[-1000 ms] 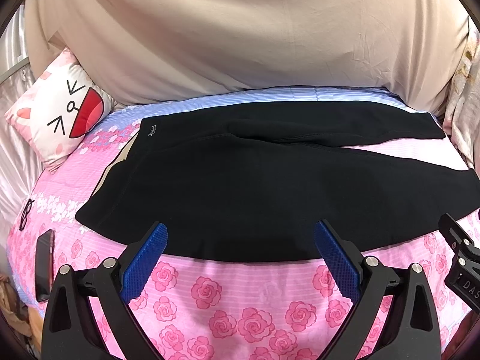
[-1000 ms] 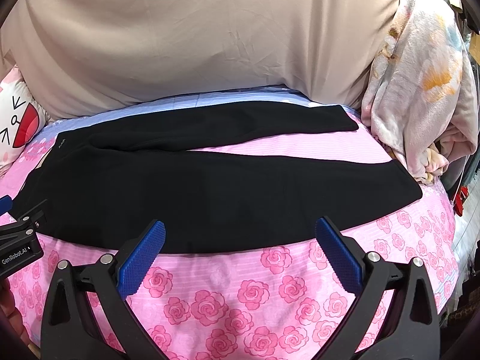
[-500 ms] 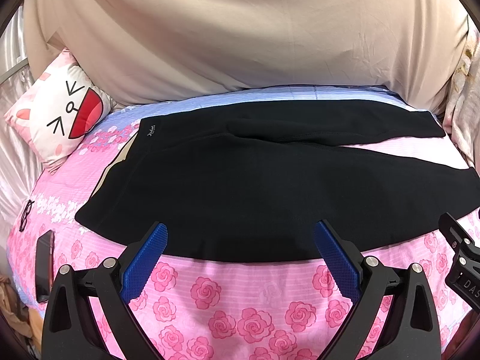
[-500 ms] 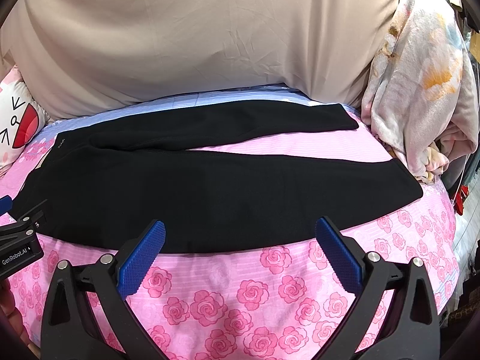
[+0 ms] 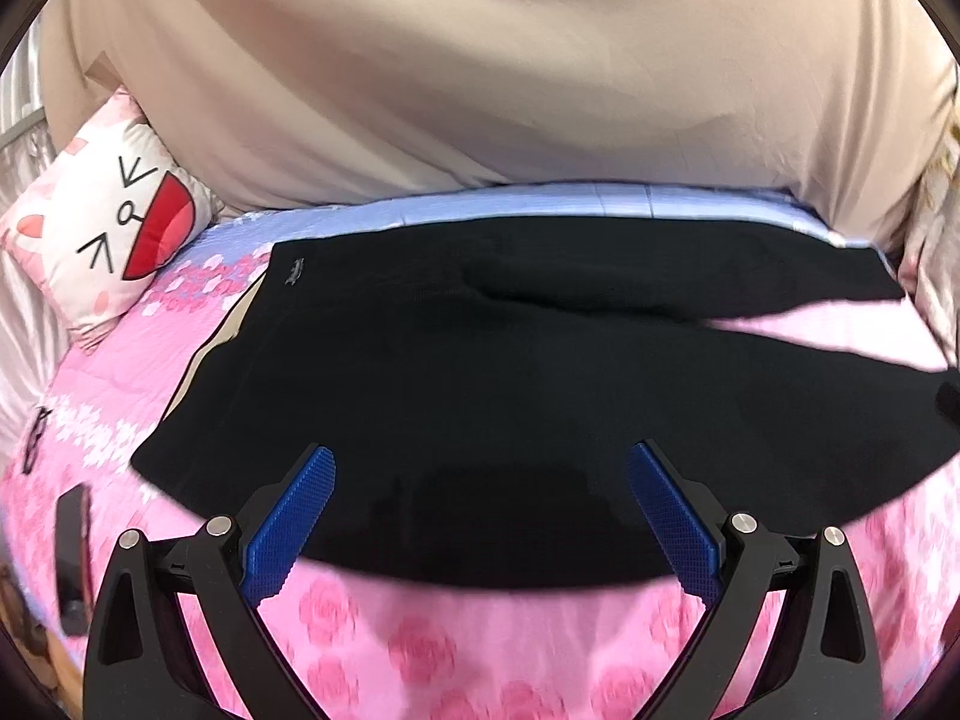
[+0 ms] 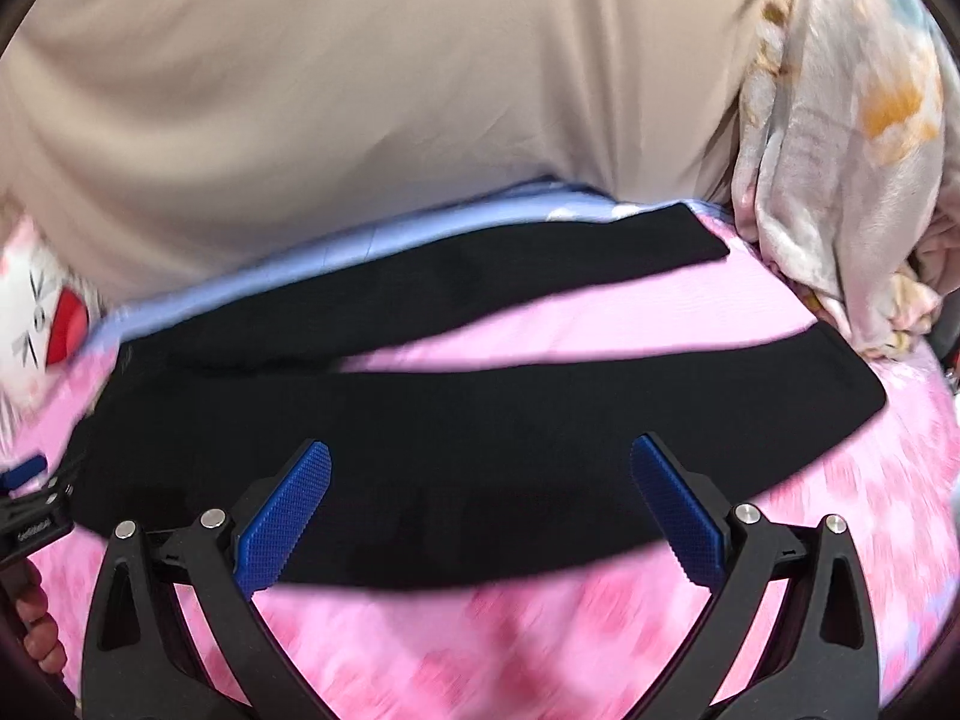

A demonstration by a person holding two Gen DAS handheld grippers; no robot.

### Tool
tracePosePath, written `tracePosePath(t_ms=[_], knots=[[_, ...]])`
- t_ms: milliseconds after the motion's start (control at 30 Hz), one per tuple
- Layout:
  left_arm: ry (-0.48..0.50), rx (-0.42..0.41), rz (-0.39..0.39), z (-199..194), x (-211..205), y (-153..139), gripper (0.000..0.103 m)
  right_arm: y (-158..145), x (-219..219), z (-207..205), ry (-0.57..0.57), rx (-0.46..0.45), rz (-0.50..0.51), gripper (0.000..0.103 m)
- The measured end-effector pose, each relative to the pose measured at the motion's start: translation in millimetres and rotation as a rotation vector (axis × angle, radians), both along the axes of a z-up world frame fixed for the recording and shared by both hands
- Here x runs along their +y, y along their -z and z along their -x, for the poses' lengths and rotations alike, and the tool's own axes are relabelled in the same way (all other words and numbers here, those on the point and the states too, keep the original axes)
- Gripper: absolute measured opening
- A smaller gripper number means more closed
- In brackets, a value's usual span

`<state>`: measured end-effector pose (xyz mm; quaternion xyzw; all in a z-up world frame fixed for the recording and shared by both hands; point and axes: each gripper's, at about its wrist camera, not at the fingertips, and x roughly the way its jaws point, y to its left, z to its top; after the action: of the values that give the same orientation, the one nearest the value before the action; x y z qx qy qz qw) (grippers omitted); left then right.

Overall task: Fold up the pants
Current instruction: 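Reach the right tool to the leg hems and grasp while the left tool grasps beside it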

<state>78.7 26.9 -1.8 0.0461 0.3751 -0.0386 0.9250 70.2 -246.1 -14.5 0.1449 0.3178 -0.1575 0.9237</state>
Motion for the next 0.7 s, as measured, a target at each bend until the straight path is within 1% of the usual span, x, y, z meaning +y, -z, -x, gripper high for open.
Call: tracePosePath(t_ms=[67,100,167,200,267,333,433,533,600,667,700], knots=[[0.002,-0.006,0.043,-23.5,12.0,-3.2,0.097,1.9,-42.5,-18.0,0.011,-0.003,-0.019,0.098],[-0.006,-0.008,0.060,-36.6,18.8,-4.3,0.097,3.0,-71.2,-29.8,0.022,-0.005,-0.025,0.098],[-0.029,-0.002,0.071,-67.0,32.7,-5.0,0.097,5.9,-113.9,-51.8,0.047,0.008,-0.014,0.098],[-0.037,-0.001,0.073,-78.2,37.9,-4.7,0.097,7.9,-133.6,-64.7,0.057,0.027,0.006,0.098],[-0.095,0.009,0.049,-116.3,58.7,-3.0,0.097,11.3,-167.4,-86.9,0.088,0.053,0.046,0.098],[-0.134,0.002,0.024,-146.5,76.6,-1.2,0.097,15.2,-200.5,-113.2,0.096,0.072,0.088,0.098],[-0.195,0.015,0.024,-194.2,108.9,3.7,0.097,24.6,-233.1,-149.7,0.098,0.131,0.160,0.098],[-0.206,0.056,0.045,-237.1,140.0,11.5,0.097,32.1,-257.7,-177.9,0.087,0.172,0.198,0.098],[-0.221,0.083,0.030,-264.7,158.0,20.0,0.097,36.0,-272.3,-192.9,0.080,0.184,0.184,0.098],[-0.276,0.111,-0.011,-289.5,177.2,31.8,0.097,42.7,-289.6,-207.0,0.076,0.204,0.141,0.098],[-0.283,0.119,-0.011,-297.2,184.9,35.2,0.097,45.6,-297.0,-212.3,0.082,0.209,0.130,0.098]])
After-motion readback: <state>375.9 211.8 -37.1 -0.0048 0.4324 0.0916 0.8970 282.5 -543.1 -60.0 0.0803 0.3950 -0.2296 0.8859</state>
